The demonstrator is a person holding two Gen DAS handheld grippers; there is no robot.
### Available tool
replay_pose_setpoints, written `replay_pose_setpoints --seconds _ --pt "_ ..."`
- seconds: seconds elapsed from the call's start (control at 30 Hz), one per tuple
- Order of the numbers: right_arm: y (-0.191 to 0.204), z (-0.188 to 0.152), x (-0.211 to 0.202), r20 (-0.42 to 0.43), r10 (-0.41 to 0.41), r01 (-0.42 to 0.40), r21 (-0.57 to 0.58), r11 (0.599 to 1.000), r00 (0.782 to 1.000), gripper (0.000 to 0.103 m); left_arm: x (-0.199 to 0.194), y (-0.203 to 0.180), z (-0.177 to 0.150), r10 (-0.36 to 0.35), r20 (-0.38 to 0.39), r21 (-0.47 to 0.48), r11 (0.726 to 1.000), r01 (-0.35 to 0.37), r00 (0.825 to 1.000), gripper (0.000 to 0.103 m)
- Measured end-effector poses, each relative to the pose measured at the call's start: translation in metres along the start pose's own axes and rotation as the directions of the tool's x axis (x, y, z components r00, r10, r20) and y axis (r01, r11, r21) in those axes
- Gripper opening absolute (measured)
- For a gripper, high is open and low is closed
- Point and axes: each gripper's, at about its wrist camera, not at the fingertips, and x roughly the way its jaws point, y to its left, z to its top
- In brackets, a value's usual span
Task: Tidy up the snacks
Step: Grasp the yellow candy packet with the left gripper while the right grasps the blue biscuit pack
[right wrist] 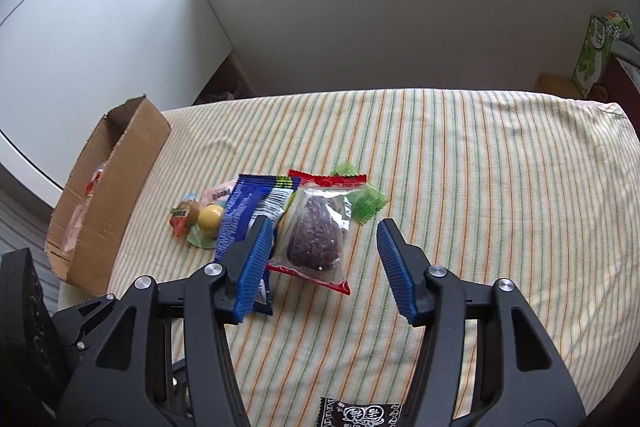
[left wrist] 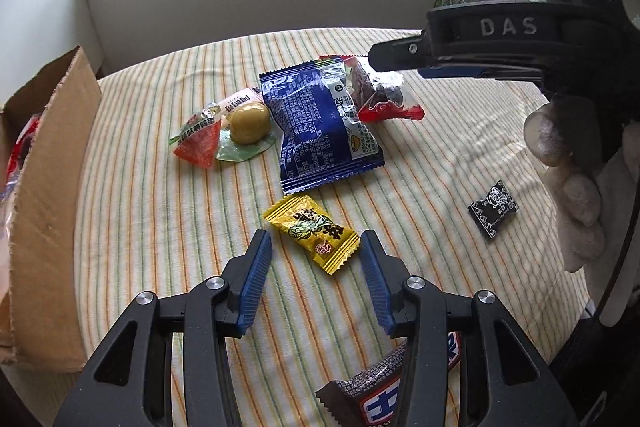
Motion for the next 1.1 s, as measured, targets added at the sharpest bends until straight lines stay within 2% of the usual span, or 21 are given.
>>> replay_pose_setpoints --seconds 0.17,0.4,0.57,0.73,0.9,1.0,1.1 --pt "0.028 -0.002 0.011 -0.036 0.065 -0.066 -0.031 0.997 0.997 0.058 -0.005 0.006 -0.006 0.01 0.009 -0.003 1.0 -0.01 1.0 0.04" --pt "0.047 -0.001 0.032 -0.073 0.049 -0.051 -0.036 0.998 0.996 0.058 -0.008 0.017 -0.004 0.015 0.018 -0.011 1.0 -0.015 1.0 0.027" --pt "0.047 0.002 0.05 -0.114 0.051 -0.052 0.002 0.999 0.992 0.058 -0.011 0.028 -0.007 0.022 0.022 -0.029 0.999 -0.021 1.0 0.023" --pt "0.055 0.006 0.062 -0.121 0.0 -0.002 -0.019 1.0 0.993 0.058 -0.015 0.036 -0.011 0.024 0.027 -0.042 0.999 -0.023 0.999 0.016" --pt "0.061 0.006 0.072 -0.119 -0.068 0.06 -0.07 0.996 0.991 0.058 -0.012 0.043 -0.012 0.01 0.026 -0.047 0.999 -0.008 1.0 0.015" --pt "0.059 0.005 0.075 -0.118 -0.079 0.069 -0.091 0.993 0.99 0.052 -0.013 0.045 -0.013 0.003 0.026 -0.056 0.998 -0.002 1.0 0.015" --pt "0.054 0.004 0.074 -0.122 -0.082 0.071 -0.094 0.993 0.989 0.049 -0.012 0.048 -0.009 -0.002 0.028 -0.051 0.999 0.003 1.0 0.024"
